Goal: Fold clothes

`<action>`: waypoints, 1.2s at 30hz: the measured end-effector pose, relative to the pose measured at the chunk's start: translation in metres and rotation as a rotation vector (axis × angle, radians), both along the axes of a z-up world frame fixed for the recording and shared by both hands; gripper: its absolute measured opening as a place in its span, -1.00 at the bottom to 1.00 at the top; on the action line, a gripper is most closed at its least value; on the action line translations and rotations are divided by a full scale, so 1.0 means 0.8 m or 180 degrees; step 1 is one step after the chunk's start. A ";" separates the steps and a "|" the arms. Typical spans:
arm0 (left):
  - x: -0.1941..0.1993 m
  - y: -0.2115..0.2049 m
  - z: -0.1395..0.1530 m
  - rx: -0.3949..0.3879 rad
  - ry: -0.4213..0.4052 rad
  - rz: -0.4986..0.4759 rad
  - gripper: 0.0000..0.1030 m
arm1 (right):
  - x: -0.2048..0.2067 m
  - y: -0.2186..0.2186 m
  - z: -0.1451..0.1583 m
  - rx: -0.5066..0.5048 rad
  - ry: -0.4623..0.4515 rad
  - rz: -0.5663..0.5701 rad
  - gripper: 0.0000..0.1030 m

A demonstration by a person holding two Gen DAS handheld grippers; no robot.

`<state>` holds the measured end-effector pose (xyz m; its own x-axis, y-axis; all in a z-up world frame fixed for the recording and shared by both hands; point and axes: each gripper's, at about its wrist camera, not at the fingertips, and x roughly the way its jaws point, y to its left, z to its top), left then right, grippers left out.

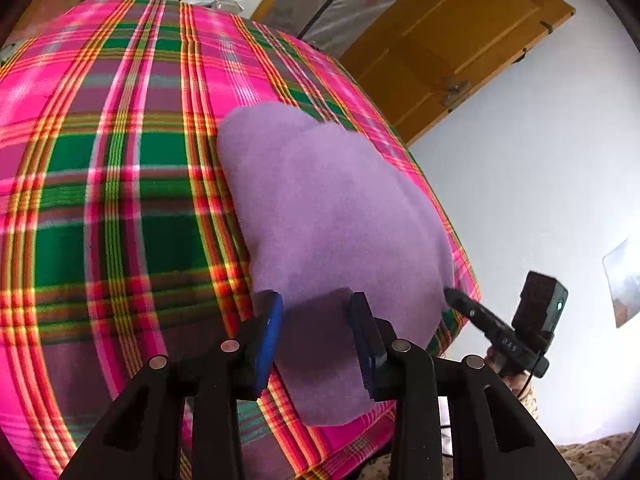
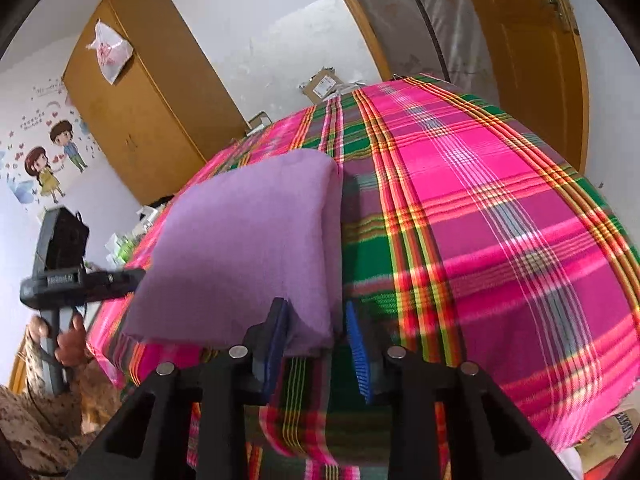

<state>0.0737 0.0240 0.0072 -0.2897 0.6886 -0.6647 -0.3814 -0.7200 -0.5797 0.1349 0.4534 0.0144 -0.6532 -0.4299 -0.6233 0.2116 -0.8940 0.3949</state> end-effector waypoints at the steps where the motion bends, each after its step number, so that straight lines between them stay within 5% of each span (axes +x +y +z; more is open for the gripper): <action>1: -0.002 -0.002 0.002 0.0003 0.0013 0.0019 -0.30 | 0.002 0.000 0.000 0.0028 -0.0019 0.0000 -0.39; 6: -0.027 -0.017 0.010 0.0070 0.0051 0.0138 -0.30 | 0.013 -0.001 0.002 0.0215 -0.0109 0.0001 -0.40; 12: -0.088 -0.022 0.023 0.0037 0.0105 0.0400 -0.30 | 0.026 -0.014 0.039 0.0552 0.0183 -0.0104 -0.41; 23: -0.164 -0.009 0.003 0.0323 -0.0365 0.0325 -0.33 | 0.000 -0.025 0.035 0.0556 0.0087 -0.0149 -0.41; 24: -0.160 -0.012 0.003 0.0330 -0.0349 0.0318 -0.35 | -0.002 -0.026 0.034 0.0564 0.0076 -0.0149 -0.41; 26: -0.160 -0.013 0.006 0.0341 -0.0267 0.0292 -0.77 | -0.004 -0.028 0.033 0.0570 0.0054 -0.0156 -0.41; 36: -0.175 -0.021 -0.005 0.0510 -0.0350 0.0459 -0.82 | -0.009 -0.027 0.019 0.0476 -0.0064 -0.0164 -0.41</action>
<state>-0.0665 0.0071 0.0030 -0.3245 0.7446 -0.5833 -0.2096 -0.6579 -0.7233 0.1278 0.4319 0.0297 -0.6588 -0.2975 -0.6910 0.1574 -0.9527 0.2601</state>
